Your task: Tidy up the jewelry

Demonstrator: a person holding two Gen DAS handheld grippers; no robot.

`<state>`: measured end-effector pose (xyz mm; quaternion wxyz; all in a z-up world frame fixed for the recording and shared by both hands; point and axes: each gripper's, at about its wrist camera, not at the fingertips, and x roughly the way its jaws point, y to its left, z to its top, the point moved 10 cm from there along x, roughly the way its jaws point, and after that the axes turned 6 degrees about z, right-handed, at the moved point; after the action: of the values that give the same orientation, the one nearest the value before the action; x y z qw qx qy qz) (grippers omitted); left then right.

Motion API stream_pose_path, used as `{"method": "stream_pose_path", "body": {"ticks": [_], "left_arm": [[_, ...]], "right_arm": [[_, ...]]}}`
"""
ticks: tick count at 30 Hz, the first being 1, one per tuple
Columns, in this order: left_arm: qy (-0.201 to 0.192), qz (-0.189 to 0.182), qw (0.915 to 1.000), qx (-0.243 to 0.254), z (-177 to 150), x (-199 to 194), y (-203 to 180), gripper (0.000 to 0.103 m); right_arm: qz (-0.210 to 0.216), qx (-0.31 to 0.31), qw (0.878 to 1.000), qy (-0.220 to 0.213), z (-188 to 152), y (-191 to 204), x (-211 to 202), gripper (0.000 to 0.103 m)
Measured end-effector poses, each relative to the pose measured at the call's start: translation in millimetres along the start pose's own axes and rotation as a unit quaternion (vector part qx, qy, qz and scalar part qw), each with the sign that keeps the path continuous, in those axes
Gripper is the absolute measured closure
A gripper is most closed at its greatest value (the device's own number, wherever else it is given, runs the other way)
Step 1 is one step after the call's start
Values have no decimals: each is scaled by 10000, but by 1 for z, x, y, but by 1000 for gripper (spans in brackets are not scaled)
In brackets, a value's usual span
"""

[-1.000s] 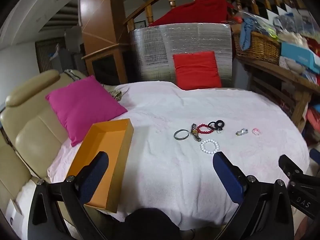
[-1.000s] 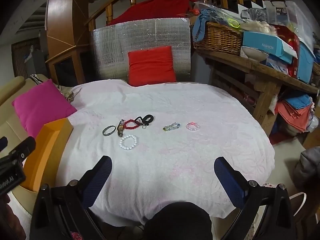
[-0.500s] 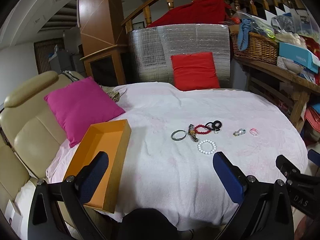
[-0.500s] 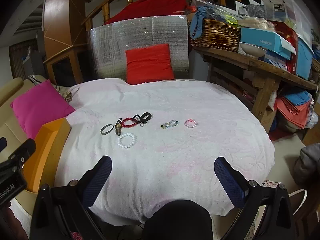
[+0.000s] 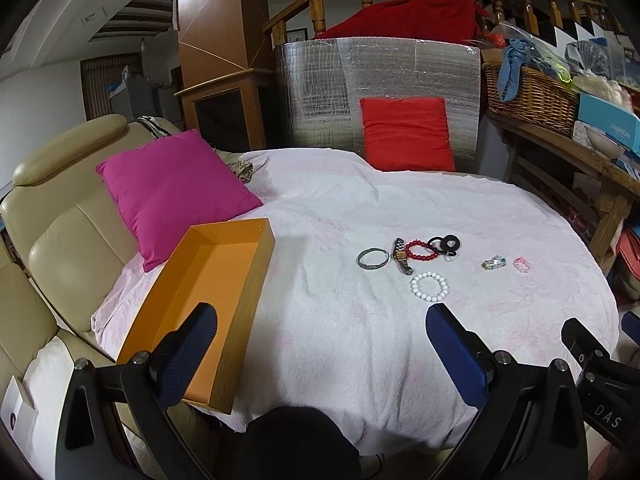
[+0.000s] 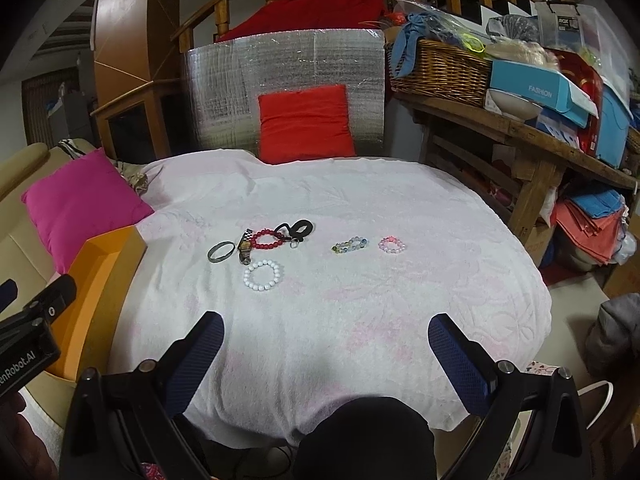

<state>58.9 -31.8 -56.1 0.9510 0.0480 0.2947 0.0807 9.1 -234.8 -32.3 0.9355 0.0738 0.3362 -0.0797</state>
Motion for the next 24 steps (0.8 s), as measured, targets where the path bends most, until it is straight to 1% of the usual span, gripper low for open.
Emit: {"method": "stream_pose_path", "body": {"ticks": [6,13,24], "left_arm": [[-24,36,10000,54,-2,3,-4,0],[-23,61,10000,61,-13,9,-2,0],[7,92,9999,55,-16,11,1,0]], "right_arm": [[-2,22,10000,23,-1,0,1,0],[31,98,9999,65,-4,-3,3,0],[35,104,9999,81,-5,-3,5,0]]}}
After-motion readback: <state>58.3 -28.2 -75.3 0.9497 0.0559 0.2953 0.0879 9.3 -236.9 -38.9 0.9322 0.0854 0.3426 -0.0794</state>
